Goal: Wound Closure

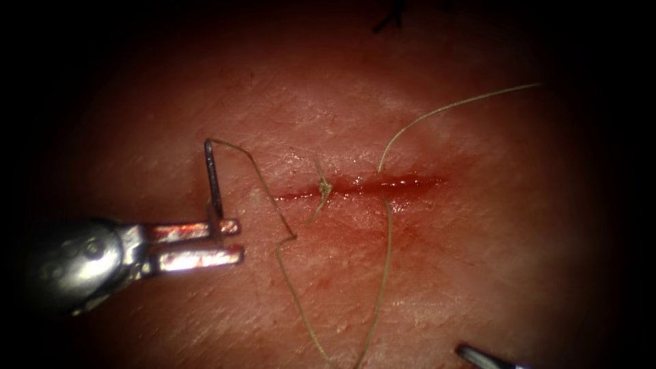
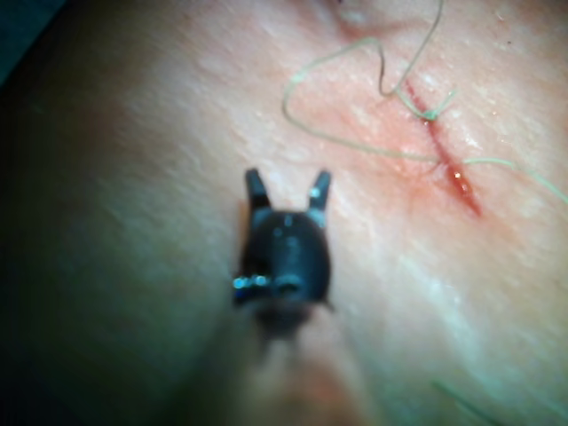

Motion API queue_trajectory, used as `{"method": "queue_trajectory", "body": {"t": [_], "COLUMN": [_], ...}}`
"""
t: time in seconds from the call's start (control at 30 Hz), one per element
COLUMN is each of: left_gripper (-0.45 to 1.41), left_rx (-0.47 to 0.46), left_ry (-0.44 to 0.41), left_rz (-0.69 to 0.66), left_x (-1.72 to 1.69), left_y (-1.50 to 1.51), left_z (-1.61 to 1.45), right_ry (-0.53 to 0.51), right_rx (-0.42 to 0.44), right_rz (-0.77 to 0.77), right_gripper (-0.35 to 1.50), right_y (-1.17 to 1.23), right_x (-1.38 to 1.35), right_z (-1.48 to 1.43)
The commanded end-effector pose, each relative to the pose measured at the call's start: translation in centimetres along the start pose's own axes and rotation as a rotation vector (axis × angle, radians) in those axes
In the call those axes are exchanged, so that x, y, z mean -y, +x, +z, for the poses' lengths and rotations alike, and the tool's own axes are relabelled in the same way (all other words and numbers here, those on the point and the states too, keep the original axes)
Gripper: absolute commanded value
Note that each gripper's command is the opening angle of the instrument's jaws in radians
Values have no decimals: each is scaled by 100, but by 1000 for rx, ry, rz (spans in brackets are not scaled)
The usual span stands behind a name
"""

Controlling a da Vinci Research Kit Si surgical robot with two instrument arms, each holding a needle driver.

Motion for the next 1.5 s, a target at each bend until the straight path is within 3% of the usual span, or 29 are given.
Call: {"method": "queue_trajectory", "body": {"t": [0.03, 0.2, 0.33, 0.67, 1.03, 1.17, 1.23, 1.3, 1.5], "left_gripper": [-45, -45, -45, -45, -45, -45, -45, -45, -45], "left_rx": [1, 13, 13, 11, 5, 2, 0, -3, -13], "left_ry": [1, 63, 93, 94, 82, 76, 74, 69, 56], "left_rz": [-2, -31, -31, -32, -32, -32, -31, -30, -23], "left_x": [2, 22, 28, 24, 22, 20, 20, 18, 12], "left_y": [-4, 2, 2, 2, 4, 5, 5, 4, 1], "left_z": [6, -39, -57, -48, -46, -44, -42, -38, -26], "right_ry": [-1, -5, -57, -136, -148, -124, -115, -85, -75], "right_rx": [1, 1, -5, 18, 42, 46, 40, 25, 16], "right_rz": [1, 4, -29, -129, -187, -218, -230, -240, -230], "right_gripper": [118, 120, 118, 111, 103, 73, 34, -35, -35], "right_y": [-5, -13, -17, -33, -66, -72, -71, -66, -49], "right_x": [-3, -16, -39, -114, -141, -138, -137, -133, -121], "right_z": [6, 8, 24, 104, 150, 153, 152, 148, 122]}}
